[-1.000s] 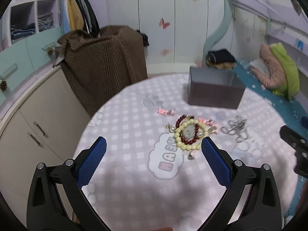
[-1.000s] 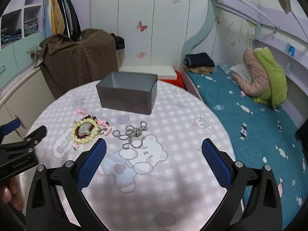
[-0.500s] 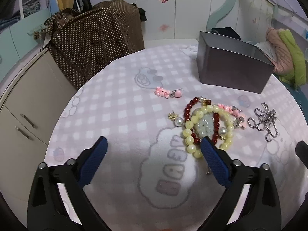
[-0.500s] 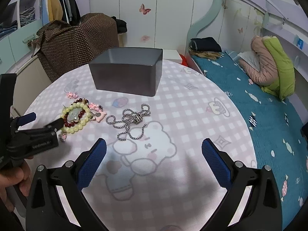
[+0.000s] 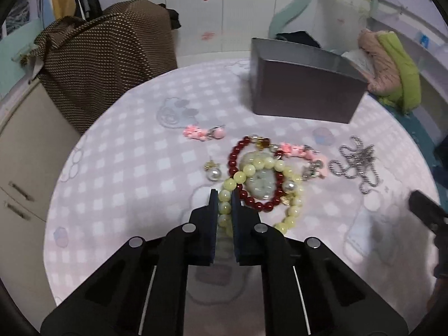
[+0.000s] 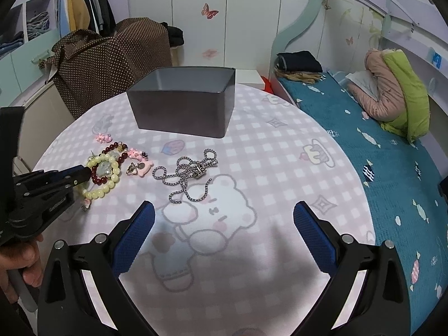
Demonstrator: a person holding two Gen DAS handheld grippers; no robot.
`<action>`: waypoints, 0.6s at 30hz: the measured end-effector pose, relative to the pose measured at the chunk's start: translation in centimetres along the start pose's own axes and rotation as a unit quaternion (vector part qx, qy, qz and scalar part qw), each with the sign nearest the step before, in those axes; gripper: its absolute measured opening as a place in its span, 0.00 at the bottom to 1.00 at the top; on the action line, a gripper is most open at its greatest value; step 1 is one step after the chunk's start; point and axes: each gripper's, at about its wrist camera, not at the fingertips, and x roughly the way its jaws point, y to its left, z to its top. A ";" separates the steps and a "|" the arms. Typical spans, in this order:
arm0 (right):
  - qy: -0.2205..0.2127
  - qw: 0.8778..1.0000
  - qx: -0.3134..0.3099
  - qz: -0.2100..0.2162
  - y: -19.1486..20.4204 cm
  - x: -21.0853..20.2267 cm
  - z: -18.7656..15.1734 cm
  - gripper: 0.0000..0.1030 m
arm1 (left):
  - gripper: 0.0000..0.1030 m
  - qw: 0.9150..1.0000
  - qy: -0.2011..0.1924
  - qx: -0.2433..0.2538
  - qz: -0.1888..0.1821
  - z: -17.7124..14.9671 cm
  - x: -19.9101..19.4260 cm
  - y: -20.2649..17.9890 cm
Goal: Organize jewelry
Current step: 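Grasp the yellow bead bracelet with left tool while right tool grasps silver chain, then carry yellow bracelet and silver chain into the grey metal box with both tools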
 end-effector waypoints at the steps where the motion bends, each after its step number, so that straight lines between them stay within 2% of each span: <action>1: 0.003 1.000 0.001 0.000 0.0 0.2 0.1 0.93 | 0.09 1.000 -0.006 -0.008 -0.012 -0.2 -0.4 0.2; 10: 0.035 0.999 -0.012 0.022 0.8 4.4 2.3 0.93 | 0.09 0.998 -0.064 0.001 -0.006 -0.7 -4.6 -0.3; 12: 0.042 0.999 -0.016 0.025 1.2 5.4 2.8 0.89 | 0.09 0.997 -0.072 0.003 -0.007 -0.8 -5.4 -0.4; 13: 0.044 0.998 -0.017 0.030 1.4 6.0 3.0 0.81 | 0.09 0.997 -0.075 0.004 -0.007 -0.9 -5.7 -0.4; 14: 0.053 0.998 -0.019 0.032 1.6 6.6 3.1 0.68 | 0.09 0.997 -0.077 0.005 -0.007 -0.9 -6.0 -0.5; 15: 0.055 0.998 -0.023 0.029 1.8 6.9 3.2 0.64 | 0.09 0.997 -0.078 0.004 -0.009 -1.0 -6.2 -0.4; 16: 0.050 0.998 -0.031 0.024 2.0 6.9 3.2 0.50 | 0.09 0.997 -0.080 0.004 -0.009 -1.1 -6.4 -0.4; 17: 0.047 0.998 -0.036 0.027 2.2 6.8 3.2 0.32 | 0.09 0.997 -0.081 0.005 -0.009 -1.1 -6.5 -0.4; 18: 0.046 0.998 -0.038 0.030 2.3 6.7 3.3 0.25 | 0.09 0.997 -0.082 0.005 -0.007 -1.2 -6.7 -0.3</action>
